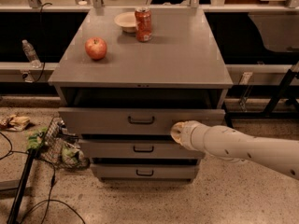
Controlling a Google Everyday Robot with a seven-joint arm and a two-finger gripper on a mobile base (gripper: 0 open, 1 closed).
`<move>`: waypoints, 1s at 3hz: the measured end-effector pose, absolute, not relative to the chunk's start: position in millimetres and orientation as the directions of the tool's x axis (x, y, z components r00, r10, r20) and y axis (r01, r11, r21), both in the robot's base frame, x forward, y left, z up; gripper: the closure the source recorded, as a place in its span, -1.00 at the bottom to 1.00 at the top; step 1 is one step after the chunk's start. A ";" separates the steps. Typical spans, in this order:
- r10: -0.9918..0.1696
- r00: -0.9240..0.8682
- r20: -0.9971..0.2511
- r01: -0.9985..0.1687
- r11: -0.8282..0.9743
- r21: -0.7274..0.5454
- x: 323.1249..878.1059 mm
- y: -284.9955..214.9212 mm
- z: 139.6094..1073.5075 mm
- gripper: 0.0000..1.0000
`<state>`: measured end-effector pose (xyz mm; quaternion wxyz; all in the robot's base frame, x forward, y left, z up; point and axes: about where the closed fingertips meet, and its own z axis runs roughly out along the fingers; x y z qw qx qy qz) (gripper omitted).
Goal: Close top drawer
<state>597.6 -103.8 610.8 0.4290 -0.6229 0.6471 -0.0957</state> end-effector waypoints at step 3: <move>-0.887 0.138 -0.441 -0.735 0.206 -0.646 619.8 -109.2 609.7 1.00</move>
Offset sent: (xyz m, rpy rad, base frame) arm 0.0371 -0.0168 -0.0111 -0.0375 -0.0009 -0.0339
